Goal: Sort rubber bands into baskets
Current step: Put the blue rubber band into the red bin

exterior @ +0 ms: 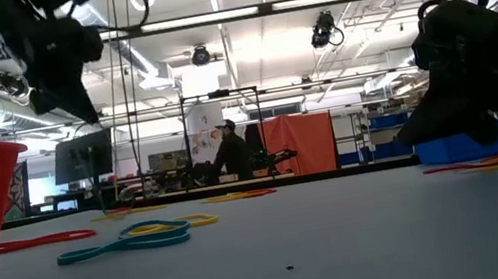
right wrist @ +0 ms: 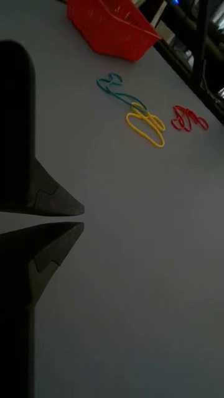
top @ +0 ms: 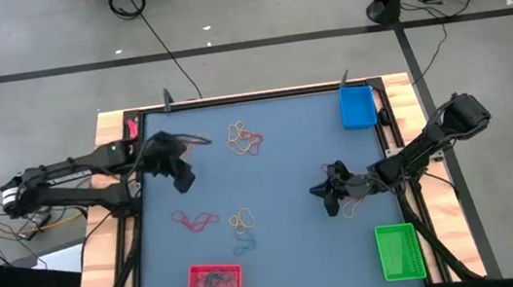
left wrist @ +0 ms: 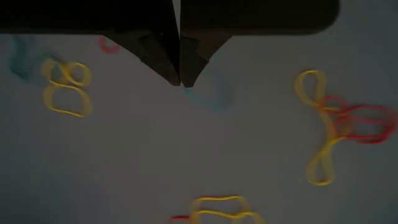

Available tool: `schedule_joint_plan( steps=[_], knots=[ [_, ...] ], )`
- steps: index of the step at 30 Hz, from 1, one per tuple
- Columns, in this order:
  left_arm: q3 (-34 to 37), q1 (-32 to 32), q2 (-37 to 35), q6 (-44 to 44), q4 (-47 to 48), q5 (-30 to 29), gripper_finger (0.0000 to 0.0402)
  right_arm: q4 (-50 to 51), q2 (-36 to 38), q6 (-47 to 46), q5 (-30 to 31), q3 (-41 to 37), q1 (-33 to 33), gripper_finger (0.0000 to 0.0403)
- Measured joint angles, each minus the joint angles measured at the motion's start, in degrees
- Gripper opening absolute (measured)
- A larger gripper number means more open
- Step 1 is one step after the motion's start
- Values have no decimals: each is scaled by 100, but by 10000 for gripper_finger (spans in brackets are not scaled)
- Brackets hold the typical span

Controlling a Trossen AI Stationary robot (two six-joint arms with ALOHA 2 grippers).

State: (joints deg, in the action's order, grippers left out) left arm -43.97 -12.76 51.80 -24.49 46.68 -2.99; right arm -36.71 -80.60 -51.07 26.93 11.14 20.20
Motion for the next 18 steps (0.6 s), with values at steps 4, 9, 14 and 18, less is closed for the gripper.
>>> schedule_joint_plan(
  steps=[4,9,14,18],
  knots=[
    [0,751,-96,-234,-187,-41,0,0,0,-86,113,0,9,41],
    [0,1823,-119,-635,-677,-67,0,-9,0,-149,204,2,9,41],
    [0,2888,-119,-997,-1349,-135,0,-7,0,-142,204,0,9,41],
    [0,3609,-118,-1074,-1817,-143,0,-7,0,-140,204,0,-12,41]
  ],
)
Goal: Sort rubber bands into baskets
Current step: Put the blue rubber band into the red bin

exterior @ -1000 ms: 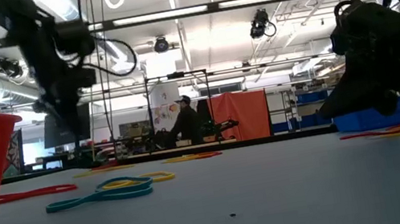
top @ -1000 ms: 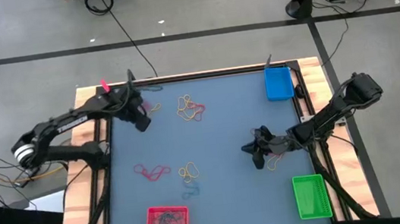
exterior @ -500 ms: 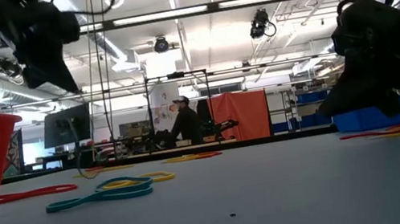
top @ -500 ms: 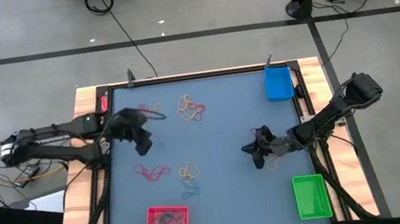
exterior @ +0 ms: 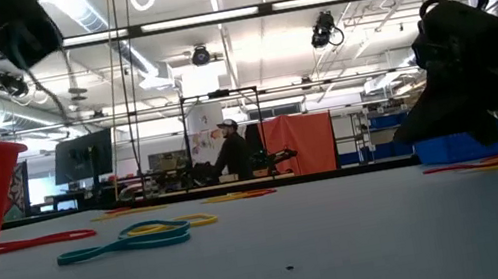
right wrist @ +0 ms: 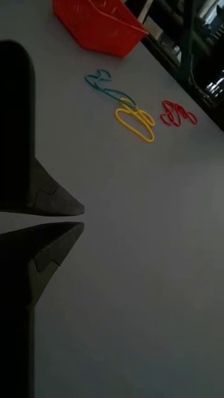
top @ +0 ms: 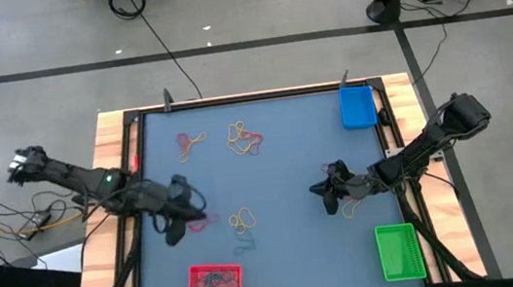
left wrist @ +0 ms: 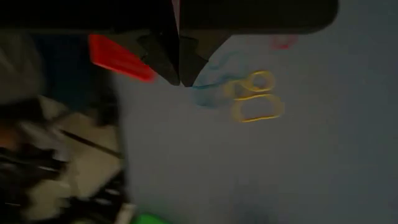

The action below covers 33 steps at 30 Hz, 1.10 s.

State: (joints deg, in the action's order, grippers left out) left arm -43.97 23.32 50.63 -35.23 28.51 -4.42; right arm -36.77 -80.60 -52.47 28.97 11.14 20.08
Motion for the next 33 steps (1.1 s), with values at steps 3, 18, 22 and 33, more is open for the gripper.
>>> schedule_joint_plan(
  steps=[3,18,22,33],
  knots=[
    [-2,453,44,-109,-376,-132,0,0,0,11,0,0,0,41],
    [-7,2067,1274,-32,-1801,-545,0,42,0,149,42,1,-2,41],
    [-7,2193,1775,-27,-2190,-301,0,42,0,144,53,1,-2,41],
    [-7,2528,2195,-66,-2456,819,1,-57,0,142,59,1,-7,41]
  ],
)
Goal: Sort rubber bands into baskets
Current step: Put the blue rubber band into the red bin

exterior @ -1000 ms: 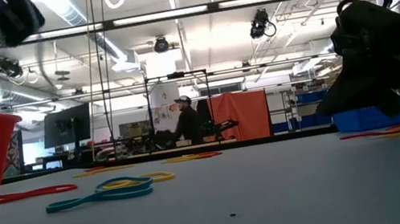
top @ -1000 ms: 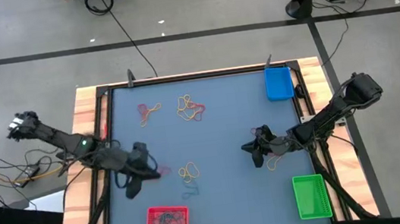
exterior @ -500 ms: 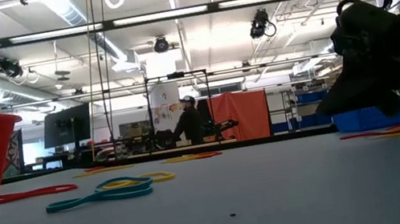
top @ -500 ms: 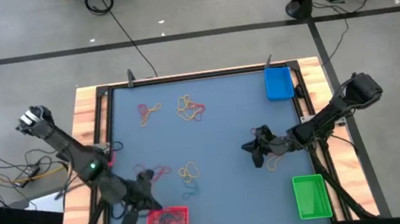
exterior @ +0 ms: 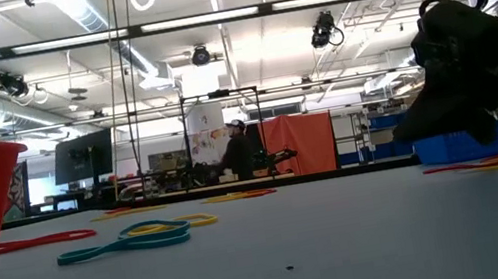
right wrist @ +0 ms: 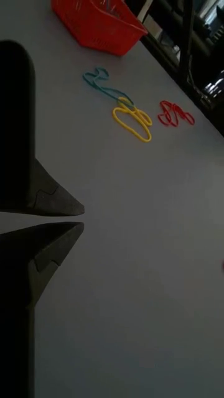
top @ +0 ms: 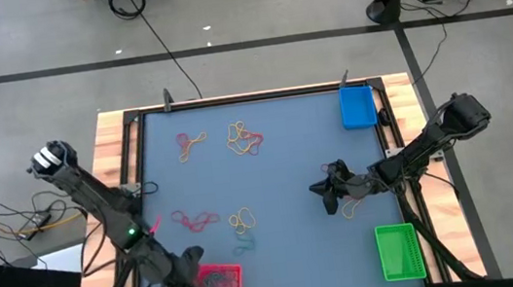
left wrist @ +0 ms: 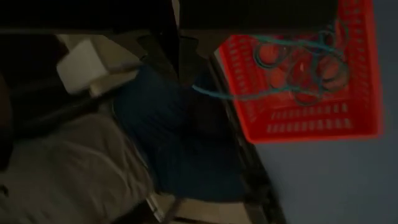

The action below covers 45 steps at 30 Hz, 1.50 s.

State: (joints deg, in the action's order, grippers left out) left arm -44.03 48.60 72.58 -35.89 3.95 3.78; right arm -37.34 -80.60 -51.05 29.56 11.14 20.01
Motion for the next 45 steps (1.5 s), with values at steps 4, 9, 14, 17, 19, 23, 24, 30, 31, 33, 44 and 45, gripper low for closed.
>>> schedule_joint_plan(
  steps=[4,9,14,17,19,23,24,30,31,33,44,45],
  knots=[
    [0,60,0,98,-1,-11,1,-4,0,0,0,1,0,41],
    [0,-116,-2,-47,74,-469,5,-6,0,11,-2,2,-73,41],
    [0,-391,-2,-254,608,-558,28,-8,0,13,-13,1,-176,41],
    [0,-442,-2,-219,786,-733,44,-11,0,13,-20,-1,-184,41],
    [0,-447,-2,-216,793,-1035,55,-9,0,12,-20,0,-184,41],
    [0,-463,-2,-222,757,-2207,80,2,0,-24,-20,1,-161,41],
    [0,-500,-2,-269,773,-2587,85,4,0,-23,-16,-1,-152,41],
    [0,-1103,181,-352,728,-2943,108,13,0,41,48,0,-140,41],
    [0,-1208,250,-350,687,-2904,109,15,0,60,50,1,-140,41],
    [0,-1398,423,-345,516,-2859,110,13,0,132,53,1,-140,41],
    [0,-1709,1475,1011,-491,-2239,111,26,0,173,136,0,-158,41],
    [0,-1725,1567,1153,-575,-2202,111,27,0,173,134,1,-171,41]
  ],
)
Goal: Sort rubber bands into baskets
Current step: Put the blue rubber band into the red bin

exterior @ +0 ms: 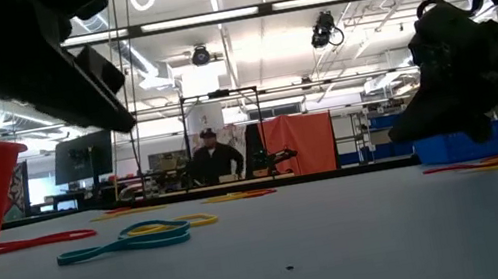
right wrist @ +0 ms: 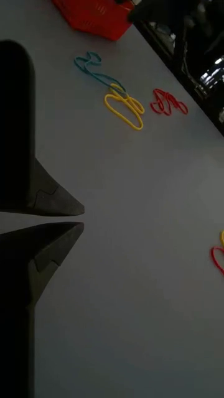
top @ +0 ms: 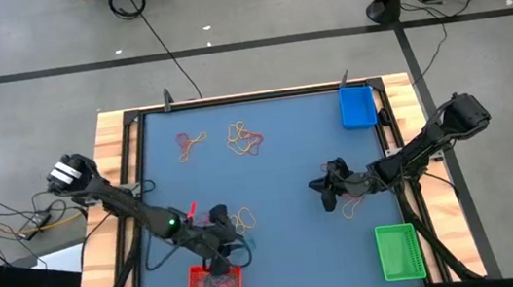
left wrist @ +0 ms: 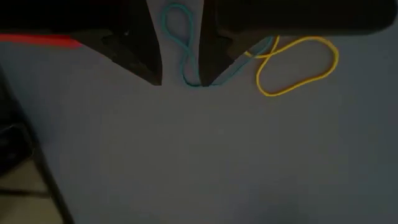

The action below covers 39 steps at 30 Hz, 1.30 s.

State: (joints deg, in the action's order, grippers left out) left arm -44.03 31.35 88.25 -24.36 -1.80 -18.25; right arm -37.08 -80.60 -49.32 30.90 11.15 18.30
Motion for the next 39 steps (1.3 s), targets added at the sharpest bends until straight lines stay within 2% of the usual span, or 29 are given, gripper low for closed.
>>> schedule_joint_plan(
  steps=[10,14,23,31,39],
  knots=[
    [-2,-453,862,474,-388,538,110,135,0,23,-37,-1,-17,41],
    [-2,-582,1031,633,-427,774,110,148,-2,42,-47,-1,-17,41],
    [-13,-579,1154,1393,-304,830,106,143,0,42,-95,1,5,41],
    [-13,-575,1156,1405,-319,846,74,148,0,50,-95,-1,5,41],
    [-12,-575,1156,1405,-313,849,14,148,0,46,-95,0,5,41]
  ],
)
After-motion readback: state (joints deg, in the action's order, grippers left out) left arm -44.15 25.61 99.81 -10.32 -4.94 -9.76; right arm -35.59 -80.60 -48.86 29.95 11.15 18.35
